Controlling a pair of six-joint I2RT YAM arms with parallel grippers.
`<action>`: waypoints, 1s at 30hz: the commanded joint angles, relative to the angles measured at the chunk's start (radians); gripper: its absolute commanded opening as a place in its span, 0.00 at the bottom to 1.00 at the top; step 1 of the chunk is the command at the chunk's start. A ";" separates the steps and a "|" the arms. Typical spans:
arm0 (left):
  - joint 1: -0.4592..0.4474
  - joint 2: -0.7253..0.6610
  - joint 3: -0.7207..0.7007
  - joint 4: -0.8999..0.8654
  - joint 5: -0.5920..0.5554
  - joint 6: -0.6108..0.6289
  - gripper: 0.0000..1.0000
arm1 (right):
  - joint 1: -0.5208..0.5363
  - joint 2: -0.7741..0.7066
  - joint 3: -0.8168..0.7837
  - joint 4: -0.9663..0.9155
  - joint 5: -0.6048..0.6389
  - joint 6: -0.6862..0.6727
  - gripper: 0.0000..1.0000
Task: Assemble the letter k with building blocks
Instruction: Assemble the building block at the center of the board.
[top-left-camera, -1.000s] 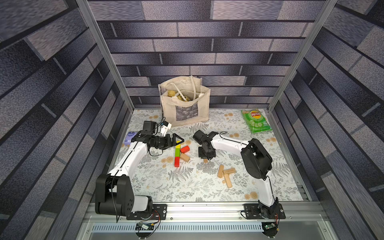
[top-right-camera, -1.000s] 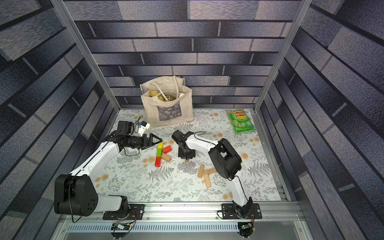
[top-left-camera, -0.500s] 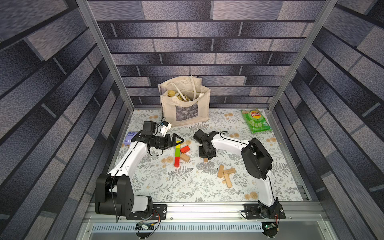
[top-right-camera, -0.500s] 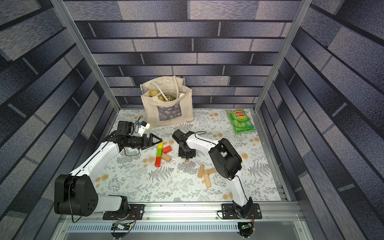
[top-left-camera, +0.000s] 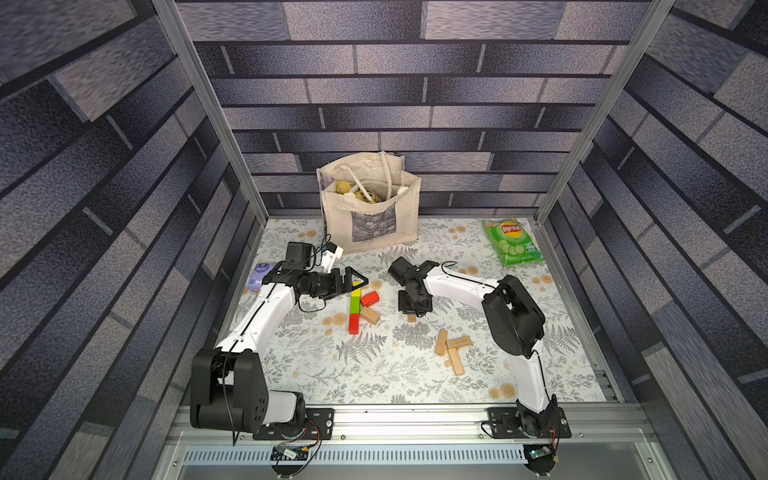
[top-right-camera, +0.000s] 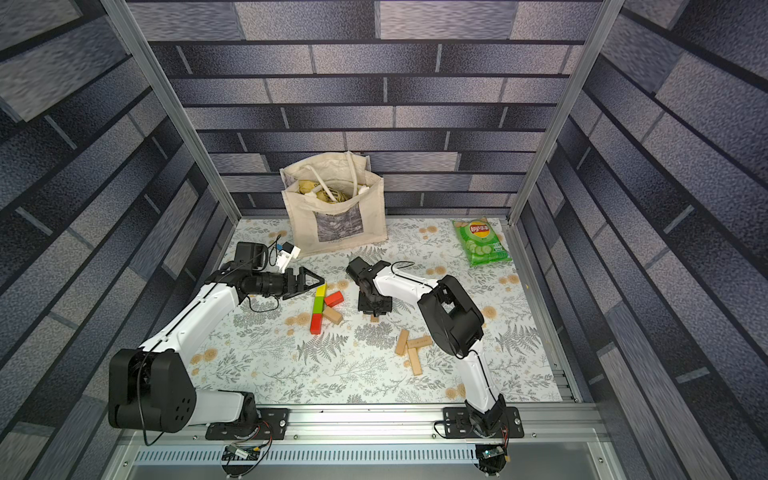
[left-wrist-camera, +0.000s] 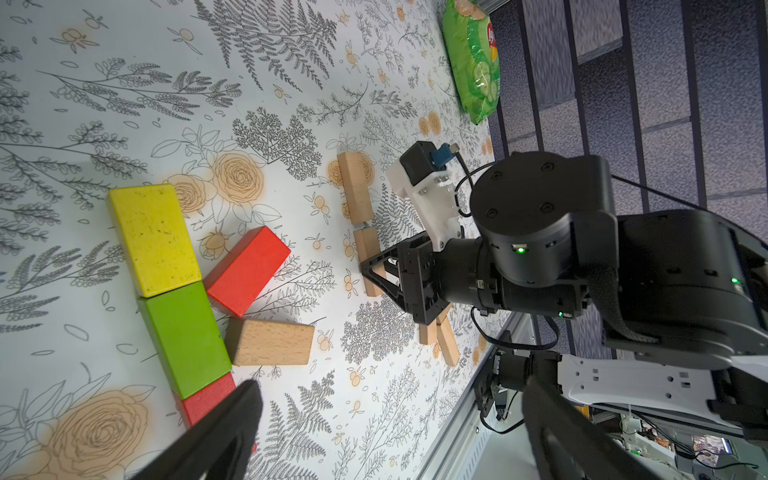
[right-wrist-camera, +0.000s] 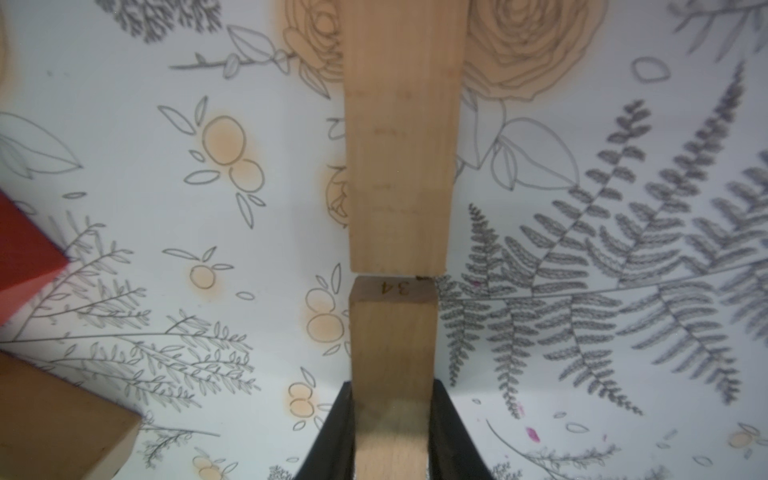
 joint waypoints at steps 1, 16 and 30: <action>-0.007 -0.006 -0.010 -0.005 0.002 0.000 1.00 | -0.016 0.058 0.001 -0.004 0.028 0.008 0.14; -0.006 -0.005 -0.008 -0.003 0.005 0.000 1.00 | -0.021 0.067 0.006 -0.016 0.042 0.008 0.14; -0.010 0.001 -0.008 -0.003 0.005 -0.002 1.00 | -0.024 0.073 0.003 -0.011 0.045 0.009 0.14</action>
